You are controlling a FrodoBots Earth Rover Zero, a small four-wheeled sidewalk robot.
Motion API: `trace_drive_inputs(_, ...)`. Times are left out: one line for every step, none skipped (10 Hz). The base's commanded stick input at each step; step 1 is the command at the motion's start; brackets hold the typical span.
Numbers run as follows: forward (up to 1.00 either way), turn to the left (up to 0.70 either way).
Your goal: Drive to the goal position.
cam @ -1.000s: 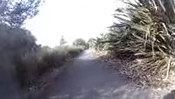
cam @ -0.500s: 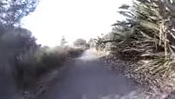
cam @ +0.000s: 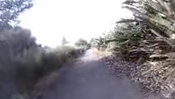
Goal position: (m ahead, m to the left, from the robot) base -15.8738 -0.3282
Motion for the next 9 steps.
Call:
trace_drive_inputs(0.45, 0.00)
trace_drive_inputs(0.45, 0.00)
trace_drive_inputs(0.45, 0.00)
trace_drive_inputs(0.45, 0.00)
trace_drive_inputs(0.45, 0.00)
trace_drive_inputs(0.45, 0.00)
trace_drive_inputs(0.45, 0.00)
trace_drive_inputs(0.45, 0.00)
trace_drive_inputs(0.45, 0.00)
